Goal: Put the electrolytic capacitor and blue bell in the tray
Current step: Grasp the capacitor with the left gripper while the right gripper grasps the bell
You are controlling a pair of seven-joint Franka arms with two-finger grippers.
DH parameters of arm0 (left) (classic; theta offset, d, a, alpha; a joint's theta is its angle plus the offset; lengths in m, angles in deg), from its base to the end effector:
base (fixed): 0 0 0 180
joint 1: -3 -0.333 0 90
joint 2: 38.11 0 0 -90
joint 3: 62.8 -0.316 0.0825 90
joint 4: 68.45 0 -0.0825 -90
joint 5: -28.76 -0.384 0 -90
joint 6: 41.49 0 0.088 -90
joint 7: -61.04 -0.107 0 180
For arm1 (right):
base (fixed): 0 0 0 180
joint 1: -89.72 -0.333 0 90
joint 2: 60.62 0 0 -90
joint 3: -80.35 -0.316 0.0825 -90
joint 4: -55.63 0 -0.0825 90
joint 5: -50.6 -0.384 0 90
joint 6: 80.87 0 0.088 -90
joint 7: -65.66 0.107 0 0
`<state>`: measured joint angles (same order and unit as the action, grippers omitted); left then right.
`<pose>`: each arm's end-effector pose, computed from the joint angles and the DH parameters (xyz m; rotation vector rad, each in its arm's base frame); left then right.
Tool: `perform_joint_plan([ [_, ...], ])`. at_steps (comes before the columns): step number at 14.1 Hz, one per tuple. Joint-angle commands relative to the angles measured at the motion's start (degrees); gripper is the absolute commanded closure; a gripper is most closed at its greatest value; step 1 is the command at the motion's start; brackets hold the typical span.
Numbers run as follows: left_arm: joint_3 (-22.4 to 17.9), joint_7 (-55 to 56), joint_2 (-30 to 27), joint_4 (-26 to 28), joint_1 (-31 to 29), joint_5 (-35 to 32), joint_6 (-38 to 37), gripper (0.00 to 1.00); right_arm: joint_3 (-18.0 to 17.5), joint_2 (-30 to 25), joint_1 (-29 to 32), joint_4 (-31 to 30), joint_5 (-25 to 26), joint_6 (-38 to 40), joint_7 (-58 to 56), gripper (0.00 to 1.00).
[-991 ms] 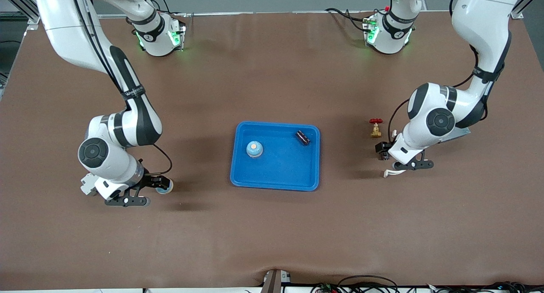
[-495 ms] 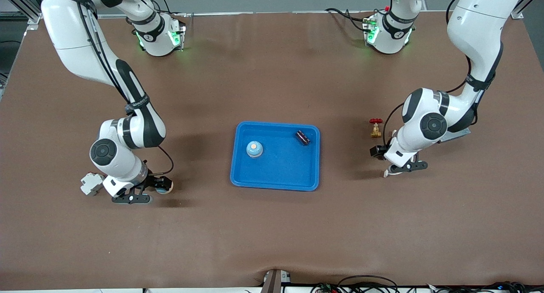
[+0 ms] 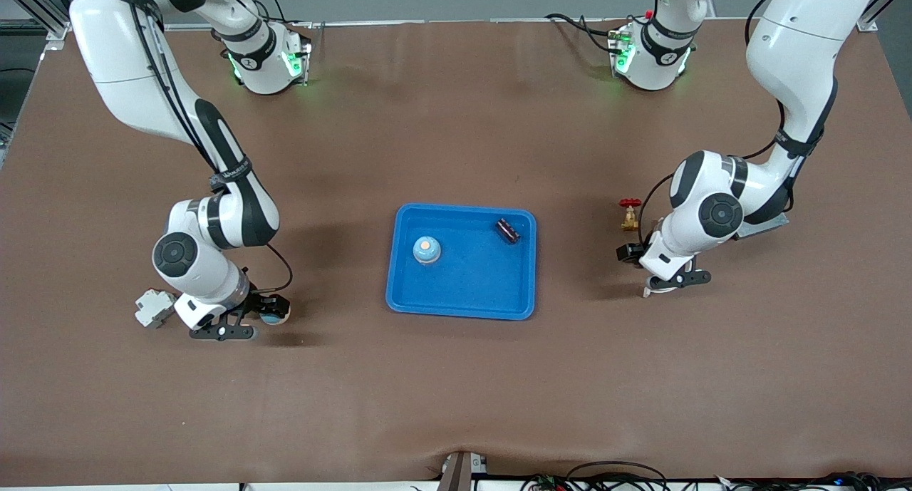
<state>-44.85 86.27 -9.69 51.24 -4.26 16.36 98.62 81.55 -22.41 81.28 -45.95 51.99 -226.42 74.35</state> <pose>0.5616 -0.1074 0.1843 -3.1192 -0.1672 0.1655 0.6640 0.0858 0.1927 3.1242 -0.0013 0.1617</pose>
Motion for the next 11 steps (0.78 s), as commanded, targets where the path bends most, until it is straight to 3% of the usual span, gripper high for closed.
perform_joint_plan([
  [1,0.24,1.41,0.24,0.1,0.13,-1.23,0.6,0.0,-0.85,0.02,0.62,-0.46,0.02,0.01,0.54,0.0],
  [6,0.24,1.41,0.41,0.19,0.13,-1.31,0.6,0.02,-0.94,0.11,0.45,-0.46,-0.07,0.01,0.72,0.0],
  [8,0.32,1.41,0.41,0.19,0.13,-1.31,0.6,0.32,-0.94,0.11,0.45,-0.46,-0.07,0.01,0.72,0.0],
  [11,0.32,1.49,0.33,0.19,0.05,-1.31,0.52,0.62,-0.94,0.2,0.36,-0.46,-0.07,0.18,0.8,0.0],
])
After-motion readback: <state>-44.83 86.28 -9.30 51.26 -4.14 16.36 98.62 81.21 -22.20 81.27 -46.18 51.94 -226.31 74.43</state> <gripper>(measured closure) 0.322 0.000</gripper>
